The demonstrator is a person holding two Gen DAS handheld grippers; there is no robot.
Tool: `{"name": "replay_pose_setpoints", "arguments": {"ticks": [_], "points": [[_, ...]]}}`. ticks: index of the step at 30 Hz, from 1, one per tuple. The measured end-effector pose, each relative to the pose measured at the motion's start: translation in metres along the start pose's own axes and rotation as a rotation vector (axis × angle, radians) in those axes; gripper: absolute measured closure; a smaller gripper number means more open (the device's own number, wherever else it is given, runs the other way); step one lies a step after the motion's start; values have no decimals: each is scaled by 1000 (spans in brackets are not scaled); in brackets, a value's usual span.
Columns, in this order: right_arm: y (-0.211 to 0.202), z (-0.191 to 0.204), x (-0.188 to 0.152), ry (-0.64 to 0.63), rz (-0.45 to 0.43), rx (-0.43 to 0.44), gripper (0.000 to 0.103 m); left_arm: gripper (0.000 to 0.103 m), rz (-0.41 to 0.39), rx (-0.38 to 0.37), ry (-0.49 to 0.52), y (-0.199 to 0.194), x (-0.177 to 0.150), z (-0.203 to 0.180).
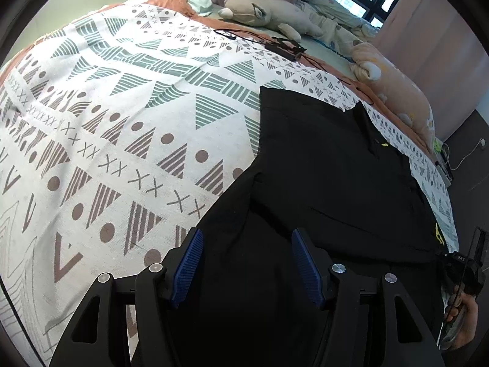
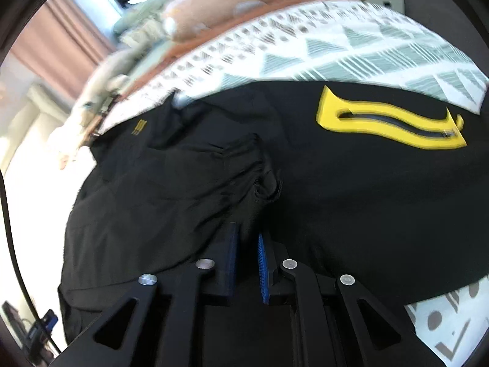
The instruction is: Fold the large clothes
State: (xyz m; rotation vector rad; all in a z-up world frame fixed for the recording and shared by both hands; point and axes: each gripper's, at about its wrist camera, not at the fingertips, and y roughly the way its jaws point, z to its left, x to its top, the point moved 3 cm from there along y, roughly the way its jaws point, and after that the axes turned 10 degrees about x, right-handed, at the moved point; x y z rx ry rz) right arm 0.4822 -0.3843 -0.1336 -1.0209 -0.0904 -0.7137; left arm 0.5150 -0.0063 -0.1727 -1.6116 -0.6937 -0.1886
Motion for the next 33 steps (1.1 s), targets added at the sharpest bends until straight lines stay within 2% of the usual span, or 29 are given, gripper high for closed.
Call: {"name": "replay_pose_setpoints", "arguments": {"ticks": [1, 3, 4, 5, 8, 10, 16, 21, 26, 33], "points": [[2, -4, -1, 18, 22, -7, 77, 41, -3, -7, 4, -2, 0, -3], [-2, -8, -4, 29, 40, -3, 73, 38, -12, -21, 13, -9, 1, -9], [-9, -8, -5, 22, 41, 12, 69, 33, -20, -26, 16, -13, 1, -12], [-19, -8, -6, 7, 33, 20, 60, 24, -30, -32, 18, -17, 1, -15], [-59, -8, -5, -51, -35, -17, 38, 7, -66, -56, 13, -31, 0, -25], [-90, -12, -5, -79, -87, -52, 34, 7, -86, -81, 9, -42, 0, -31], [-168, -43, -12, -101, -155, -134, 34, 7, -111, -118, 28, -70, -9, -53], [-228, -86, -18, -27, -220, -180, 34, 7, -136, -150, 49, -93, -18, -71], [-283, -133, -20, 47, -303, -214, 34, 7, -162, -150, 74, -109, -27, -87], [-324, -196, -25, 142, -392, -213, 34, 7, -184, -154, 98, -118, -37, -108]]}}
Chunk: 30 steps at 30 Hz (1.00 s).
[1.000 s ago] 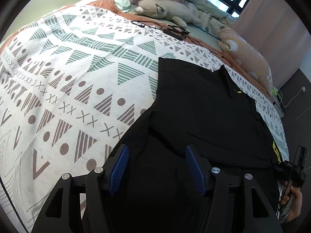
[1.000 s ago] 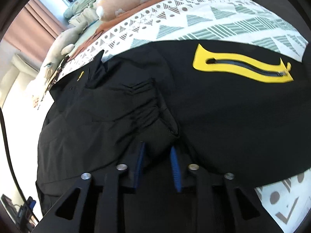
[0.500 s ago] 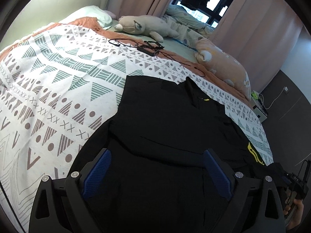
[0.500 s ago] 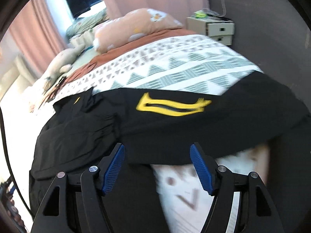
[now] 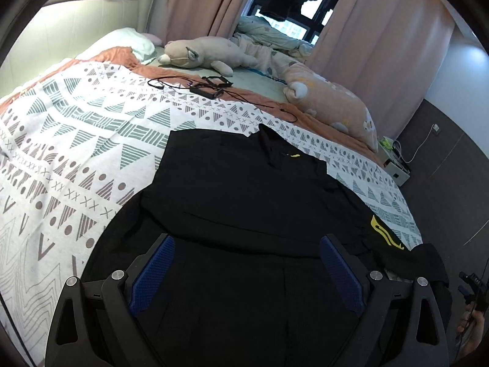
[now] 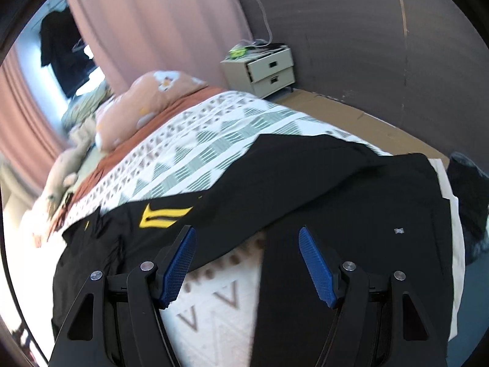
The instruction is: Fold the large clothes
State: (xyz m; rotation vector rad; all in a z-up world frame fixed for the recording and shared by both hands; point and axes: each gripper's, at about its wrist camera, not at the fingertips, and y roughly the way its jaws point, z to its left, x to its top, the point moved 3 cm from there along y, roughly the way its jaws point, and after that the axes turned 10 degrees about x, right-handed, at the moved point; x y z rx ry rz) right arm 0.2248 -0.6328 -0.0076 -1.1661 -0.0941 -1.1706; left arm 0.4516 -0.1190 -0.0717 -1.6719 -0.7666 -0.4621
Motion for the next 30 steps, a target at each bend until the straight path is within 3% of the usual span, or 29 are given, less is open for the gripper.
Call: {"name": "replay_pose_setpoints", "arguments": {"ticks": [10, 20, 21, 23, 24, 26, 30], "points": [[43, -53, 11, 106, 2, 9, 38, 7, -19, 50, 36, 10, -7, -6], [89, -69, 18, 168, 2, -7, 39, 7, 0, 93, 55, 15, -15, 6], [93, -70, 19, 164, 2, -14, 46, 7, 3, 96, 49, 15, -15, 9], [96, -71, 22, 150, -4, 0, 82, 7, 6, 96, 35, 16, -13, 10], [93, -69, 26, 139, -18, 10, 90, 7, 6, 94, 26, 16, -13, 12], [85, -62, 33, 105, -44, 8, 96, 7, 7, 90, 13, 16, -12, 13], [59, -25, 52, 12, -101, 29, 97, 7, 7, 65, -15, 14, -10, 15]]}}
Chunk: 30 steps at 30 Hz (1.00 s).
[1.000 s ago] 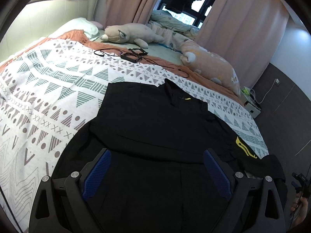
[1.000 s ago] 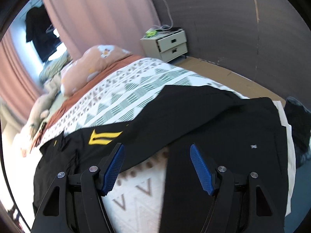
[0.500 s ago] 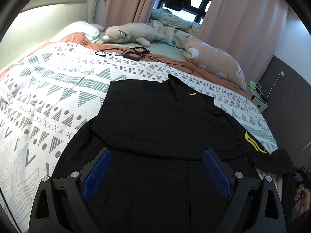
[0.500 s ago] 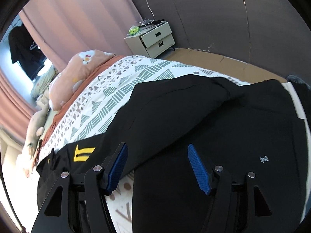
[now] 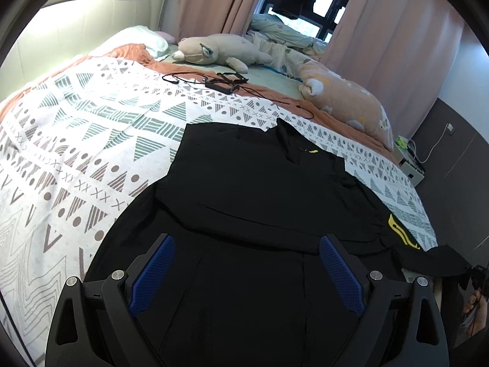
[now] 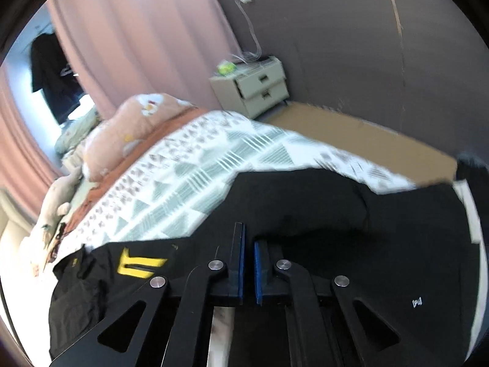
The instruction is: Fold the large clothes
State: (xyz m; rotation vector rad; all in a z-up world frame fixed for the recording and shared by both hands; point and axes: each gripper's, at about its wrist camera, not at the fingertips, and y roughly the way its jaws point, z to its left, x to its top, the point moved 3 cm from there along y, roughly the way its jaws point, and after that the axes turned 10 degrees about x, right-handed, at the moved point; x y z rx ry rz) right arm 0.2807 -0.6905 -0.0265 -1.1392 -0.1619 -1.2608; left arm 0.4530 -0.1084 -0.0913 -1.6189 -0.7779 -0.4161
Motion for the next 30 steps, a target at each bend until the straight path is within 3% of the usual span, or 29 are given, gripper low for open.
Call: {"name": "replay_pose_setpoints", "arguments": {"ticks": [12, 20, 23, 30], "points": [[-63, 195, 39, -278, -104, 171, 98, 7, -35, -63, -63, -19, 12, 24], [-84, 324, 20, -421, -120, 241, 98, 7, -87, -90, -56, -17, 10, 59], [-83, 360, 6, -451, -108, 261, 98, 7, -15, -81, -48, 6, 7, 72], [-72, 438, -35, -508, -72, 322, 98, 7, -24, -55, -52, 13, 15, 103]]}}
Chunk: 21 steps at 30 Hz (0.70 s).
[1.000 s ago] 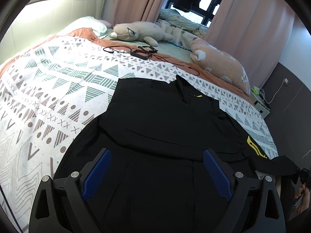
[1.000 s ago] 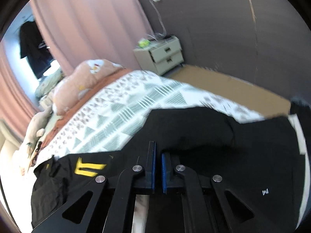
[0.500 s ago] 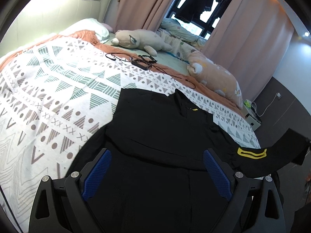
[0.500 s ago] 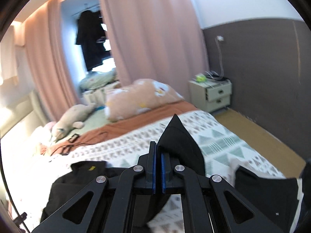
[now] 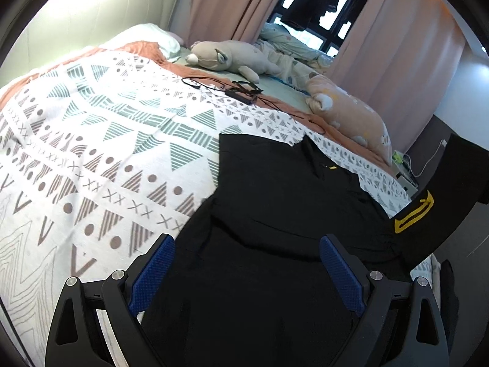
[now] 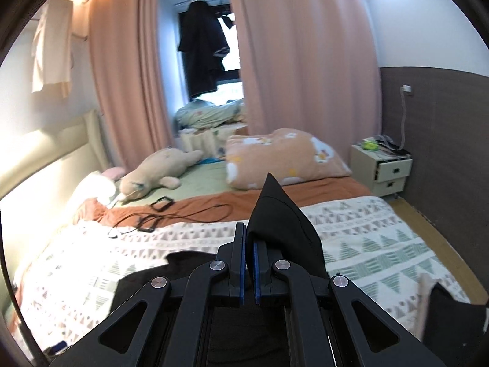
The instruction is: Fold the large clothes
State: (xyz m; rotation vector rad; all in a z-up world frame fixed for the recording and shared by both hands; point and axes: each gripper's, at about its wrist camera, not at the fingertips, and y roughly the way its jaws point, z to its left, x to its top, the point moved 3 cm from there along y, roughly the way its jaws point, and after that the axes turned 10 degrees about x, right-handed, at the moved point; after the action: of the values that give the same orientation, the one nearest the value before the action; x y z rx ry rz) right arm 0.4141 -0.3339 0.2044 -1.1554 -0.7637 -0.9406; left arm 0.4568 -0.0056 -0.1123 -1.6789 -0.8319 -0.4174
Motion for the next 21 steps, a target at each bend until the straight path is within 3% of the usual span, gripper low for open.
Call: {"name": "replay_pose_setpoints", "arguments": {"ticks": [10, 16, 21], "points": [[82, 101, -51, -28, 110, 110, 98, 7, 34, -62, -229, -3, 14, 70], [128, 136, -111, -12, 202, 153, 98, 7, 9, -53, -266, -13, 17, 88], [154, 152, -158, 18, 229, 133, 98, 7, -5, -60, -272, -19, 19, 91]]}}
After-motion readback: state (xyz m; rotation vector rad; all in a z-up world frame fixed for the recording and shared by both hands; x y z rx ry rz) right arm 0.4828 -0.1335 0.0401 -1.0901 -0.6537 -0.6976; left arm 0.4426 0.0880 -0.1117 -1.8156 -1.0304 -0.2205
